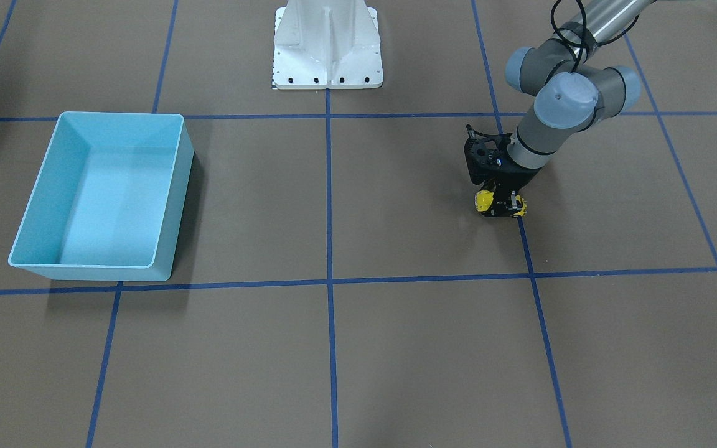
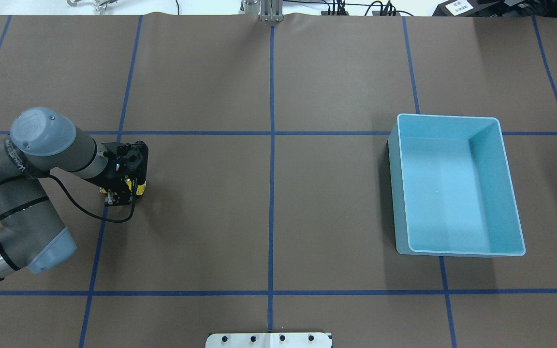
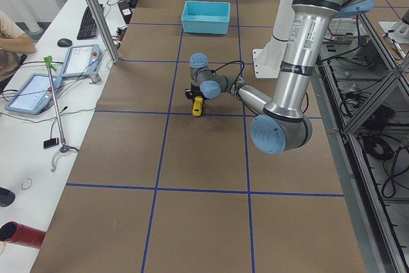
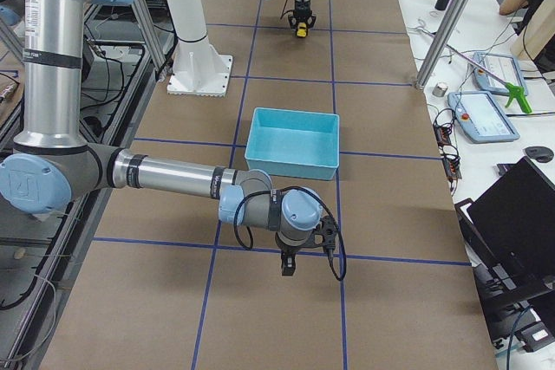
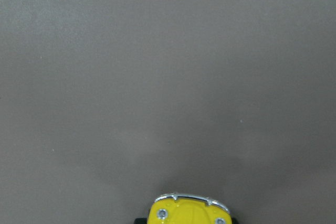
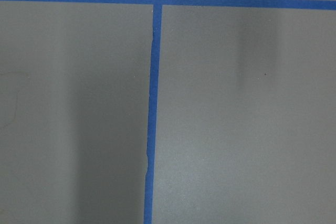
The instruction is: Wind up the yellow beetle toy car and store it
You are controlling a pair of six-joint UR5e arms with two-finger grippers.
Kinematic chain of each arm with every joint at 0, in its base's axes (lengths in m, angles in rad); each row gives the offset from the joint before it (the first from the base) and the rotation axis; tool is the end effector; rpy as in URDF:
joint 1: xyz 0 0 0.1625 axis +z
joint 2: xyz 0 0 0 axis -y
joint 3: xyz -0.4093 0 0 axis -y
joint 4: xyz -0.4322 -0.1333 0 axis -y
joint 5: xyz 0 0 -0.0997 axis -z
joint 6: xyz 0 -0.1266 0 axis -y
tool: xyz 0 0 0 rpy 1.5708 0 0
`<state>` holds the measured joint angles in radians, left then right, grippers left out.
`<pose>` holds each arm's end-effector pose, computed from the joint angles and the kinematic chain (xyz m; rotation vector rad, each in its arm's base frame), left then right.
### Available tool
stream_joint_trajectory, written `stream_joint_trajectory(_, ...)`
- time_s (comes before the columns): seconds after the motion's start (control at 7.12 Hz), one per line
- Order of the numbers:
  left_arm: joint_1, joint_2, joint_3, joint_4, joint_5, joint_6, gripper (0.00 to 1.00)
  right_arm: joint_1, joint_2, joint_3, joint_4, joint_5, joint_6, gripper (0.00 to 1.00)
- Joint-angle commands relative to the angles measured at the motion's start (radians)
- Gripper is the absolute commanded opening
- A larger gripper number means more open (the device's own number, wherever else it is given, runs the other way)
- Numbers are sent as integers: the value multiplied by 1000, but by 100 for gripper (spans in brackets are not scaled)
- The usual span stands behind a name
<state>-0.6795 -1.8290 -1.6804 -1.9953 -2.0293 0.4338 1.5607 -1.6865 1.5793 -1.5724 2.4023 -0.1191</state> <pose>0.4638 -0.4740 0.4116 0.7222 0.6563 1.4101 0.0350 -0.4727 0.7109 -0.0571 -0.8352 -0.0763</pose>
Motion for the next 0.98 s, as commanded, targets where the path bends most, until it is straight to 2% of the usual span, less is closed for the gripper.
stream_joint_trajectory(0.0,-3,11,-4,-13,0,14,0,1,1,-1,0,0,-1,100)
stream_joint_trajectory(0.84,-11,65,-18,-55,0,52,0,1,1,-1,-1,0,-1,100)
